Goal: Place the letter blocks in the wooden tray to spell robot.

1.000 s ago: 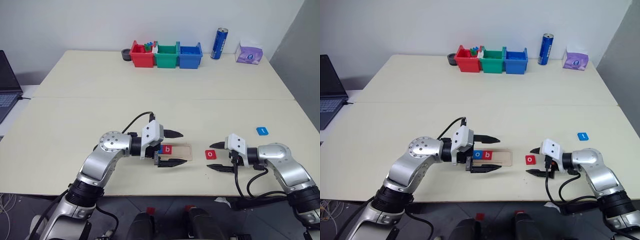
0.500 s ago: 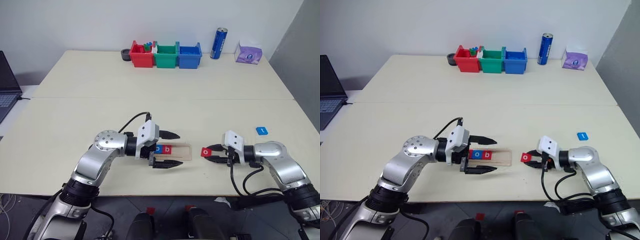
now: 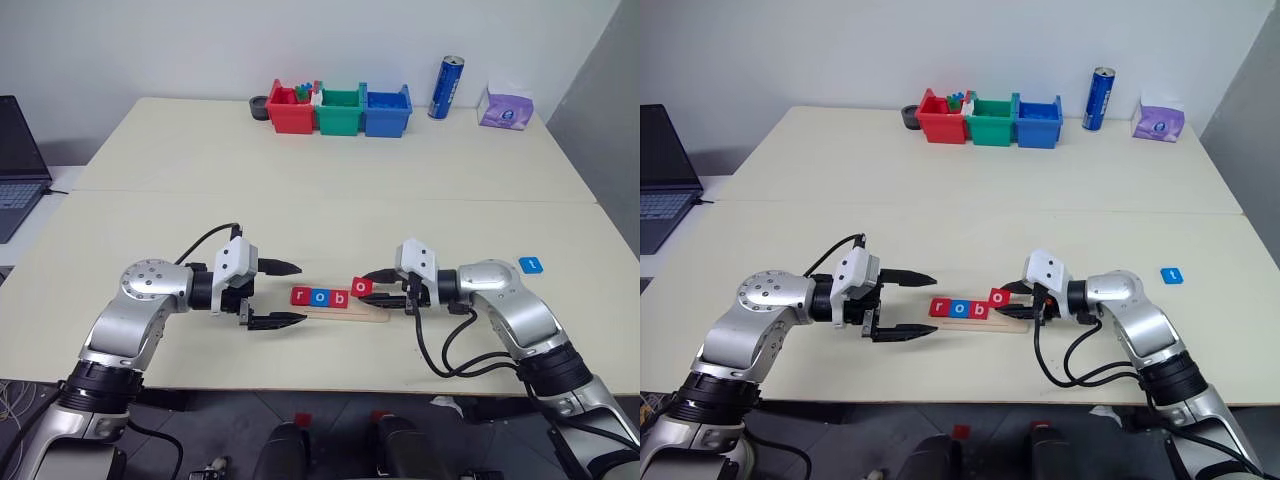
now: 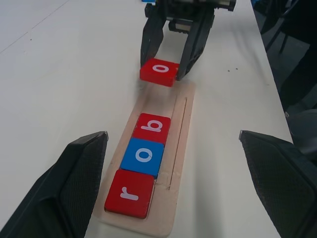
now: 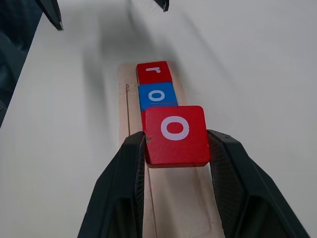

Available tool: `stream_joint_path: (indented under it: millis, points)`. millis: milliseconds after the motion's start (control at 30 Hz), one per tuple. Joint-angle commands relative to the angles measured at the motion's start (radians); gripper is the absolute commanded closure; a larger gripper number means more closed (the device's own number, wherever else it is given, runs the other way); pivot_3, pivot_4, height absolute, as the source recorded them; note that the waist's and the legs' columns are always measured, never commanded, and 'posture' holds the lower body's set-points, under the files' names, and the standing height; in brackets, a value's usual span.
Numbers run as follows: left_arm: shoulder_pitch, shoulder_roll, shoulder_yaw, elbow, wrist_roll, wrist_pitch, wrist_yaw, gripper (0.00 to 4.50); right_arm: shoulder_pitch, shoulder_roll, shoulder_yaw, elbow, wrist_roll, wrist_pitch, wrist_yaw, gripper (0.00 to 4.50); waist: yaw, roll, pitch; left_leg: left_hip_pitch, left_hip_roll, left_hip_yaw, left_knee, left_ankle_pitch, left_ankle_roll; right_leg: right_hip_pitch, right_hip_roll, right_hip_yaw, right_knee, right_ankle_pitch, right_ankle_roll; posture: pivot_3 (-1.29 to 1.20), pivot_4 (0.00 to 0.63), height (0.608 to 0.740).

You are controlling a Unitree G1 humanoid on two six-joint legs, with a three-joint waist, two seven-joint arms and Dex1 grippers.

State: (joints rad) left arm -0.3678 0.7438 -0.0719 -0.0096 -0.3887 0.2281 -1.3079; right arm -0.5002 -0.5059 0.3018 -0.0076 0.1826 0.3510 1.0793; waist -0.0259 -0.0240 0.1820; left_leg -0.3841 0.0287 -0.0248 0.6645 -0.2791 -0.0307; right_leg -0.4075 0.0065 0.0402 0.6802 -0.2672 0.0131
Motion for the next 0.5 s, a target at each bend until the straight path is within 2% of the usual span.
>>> stream_joint_path:
  millis: [33,500]
  points:
    - [-0.007,0.005,0.024,-0.014,-0.006,-0.017,0.001,0.00,-0.032,0.003,0.016,0.002,-0.015,-0.038,0.017,3.06,-0.002,0.000,0.000,0.000,0.000,0.000,0.000,0.000,0.000,0.000,0.000,0.000,0.000,0.000,0.000,0.00,0.150,0.740]
    - [-0.013,-0.006,0.009,-0.024,0.003,-0.027,0.008,0.00,-0.071,0.035,0.075,0.110,-0.101,-0.117,0.019,3.06,-0.004,0.000,0.000,0.000,0.001,0.000,0.000,0.000,0.000,-0.001,0.002,0.000,0.001,0.000,0.000,0.00,0.150,0.740]
